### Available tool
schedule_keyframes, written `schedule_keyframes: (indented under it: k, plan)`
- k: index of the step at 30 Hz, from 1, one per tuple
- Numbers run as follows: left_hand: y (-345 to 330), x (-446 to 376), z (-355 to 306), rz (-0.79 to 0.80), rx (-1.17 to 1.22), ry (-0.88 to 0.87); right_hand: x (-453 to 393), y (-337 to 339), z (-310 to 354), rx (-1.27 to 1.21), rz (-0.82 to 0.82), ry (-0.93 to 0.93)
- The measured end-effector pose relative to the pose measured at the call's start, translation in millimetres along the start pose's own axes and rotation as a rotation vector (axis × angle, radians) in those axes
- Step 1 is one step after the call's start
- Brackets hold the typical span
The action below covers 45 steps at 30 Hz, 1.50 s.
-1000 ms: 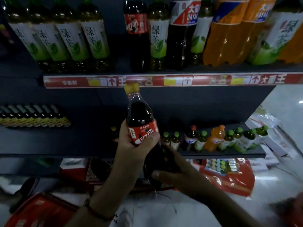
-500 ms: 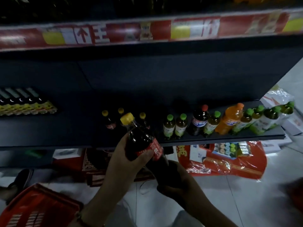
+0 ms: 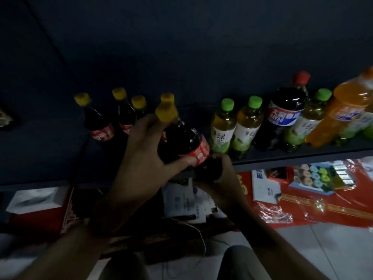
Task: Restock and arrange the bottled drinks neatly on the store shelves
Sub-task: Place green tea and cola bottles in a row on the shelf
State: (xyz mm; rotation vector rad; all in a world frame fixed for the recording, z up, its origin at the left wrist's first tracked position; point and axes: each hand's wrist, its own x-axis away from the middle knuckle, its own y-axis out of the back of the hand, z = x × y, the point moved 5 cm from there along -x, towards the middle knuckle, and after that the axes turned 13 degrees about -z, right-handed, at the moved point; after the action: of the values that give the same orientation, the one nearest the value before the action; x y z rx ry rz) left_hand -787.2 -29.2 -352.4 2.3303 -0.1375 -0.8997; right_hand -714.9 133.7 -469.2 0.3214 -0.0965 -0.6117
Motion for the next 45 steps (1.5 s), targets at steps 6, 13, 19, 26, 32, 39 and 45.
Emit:
schedule_keyframes:
  k: [6, 13, 19, 26, 32, 39, 45]
  plan:
    - [-39, -14, 28, -0.186, -0.295, -0.432, -38, -26, -30, 0.026, -0.099, 0.165]
    - [-70, -34, 41, -0.164, -0.466, -0.479, -66, -40, -37, 0.428, -0.234, 0.342]
    - [-84, -40, 41, -0.181, -0.575, -0.505, -78, -47, -36, 0.484, -0.285, 0.311]
    - [-94, -44, 40, -0.267, -0.705, -0.518, -73, -56, -37, 0.325, -0.244, 0.281]
    - [-99, -44, 39, -0.309, -0.778, -0.512, -72, -59, -42, 0.102, -0.131, 0.243]
    - [-100, -35, 42, -0.321, -0.817, -0.489, -56, -17, -18, 0.389, -0.068, 0.468]
    - [-105, -16, 42, -0.346, -0.699, -0.523, -49, 31, 52, 0.713, -0.198, 0.87]
